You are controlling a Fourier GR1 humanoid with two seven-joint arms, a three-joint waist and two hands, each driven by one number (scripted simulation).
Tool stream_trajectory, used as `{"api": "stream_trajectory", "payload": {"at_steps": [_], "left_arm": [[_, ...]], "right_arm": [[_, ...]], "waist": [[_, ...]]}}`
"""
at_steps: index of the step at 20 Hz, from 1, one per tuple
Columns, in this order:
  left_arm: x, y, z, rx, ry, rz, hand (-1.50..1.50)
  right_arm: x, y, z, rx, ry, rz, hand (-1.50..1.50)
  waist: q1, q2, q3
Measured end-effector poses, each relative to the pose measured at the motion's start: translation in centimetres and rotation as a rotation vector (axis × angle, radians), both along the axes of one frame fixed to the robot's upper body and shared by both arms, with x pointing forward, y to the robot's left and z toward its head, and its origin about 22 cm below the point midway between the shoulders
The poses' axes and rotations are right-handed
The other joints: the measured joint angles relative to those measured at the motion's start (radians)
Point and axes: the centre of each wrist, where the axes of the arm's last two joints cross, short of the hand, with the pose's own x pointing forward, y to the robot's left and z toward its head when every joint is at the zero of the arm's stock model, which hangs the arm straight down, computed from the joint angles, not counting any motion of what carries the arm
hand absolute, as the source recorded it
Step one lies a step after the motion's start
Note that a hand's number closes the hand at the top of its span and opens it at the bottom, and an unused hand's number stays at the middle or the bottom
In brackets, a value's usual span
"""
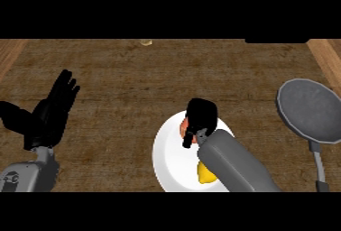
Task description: Pick the squash from the plate and place it in the pan
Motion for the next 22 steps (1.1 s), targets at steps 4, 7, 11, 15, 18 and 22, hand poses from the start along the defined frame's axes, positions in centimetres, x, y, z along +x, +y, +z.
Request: {"api": "stream_trajectory", "payload": {"at_steps": [4, 7, 11, 15, 18, 22], "left_arm": [[-0.4, -0.4, -0.5, -0.011, 0.008, -0.002, 0.0], [-0.2, -0.4, -0.4, -0.006, 0.008, 0.002, 0.0], [-0.2, -0.3, -0.3, 0.0, 0.009, 0.016, 0.0], [-0.5, 0.4, 0.0, -0.007, 0.016, 0.018, 0.0], [-0.4, 0.6, -0.1, -0.002, 0.012, 0.018, 0.0], [-0.2, 0.1, 0.3, -0.003, 0.014, 0.008, 0.0]], "right_arm": [[0.3, -2.0, 1.5, 0.021, -0.034, -0.027, 1.5], [0.0, -2.3, 3.2, -0.043, -0.146, -0.033, 1.5], [-0.2, -2.7, 7.0, -0.139, -0.338, -0.024, 1.5], [-1.5, -2.9, 11.2, -0.189, -0.501, -0.009, 1.5], [-2.4, -3.4, 14.0, -0.183, -0.569, -0.019, 1.5], [-2.3, -5.1, 17.0, -0.168, -0.629, -0.071, 1.5]], "waist": [[-0.003, 0.002, 0.001], [-0.009, 0.001, 0.001], [-0.017, -0.003, 0.001], [-0.02, -0.005, 0.001], [-0.017, -0.003, 0.001], [-0.012, 0.0, 0.001]]}}
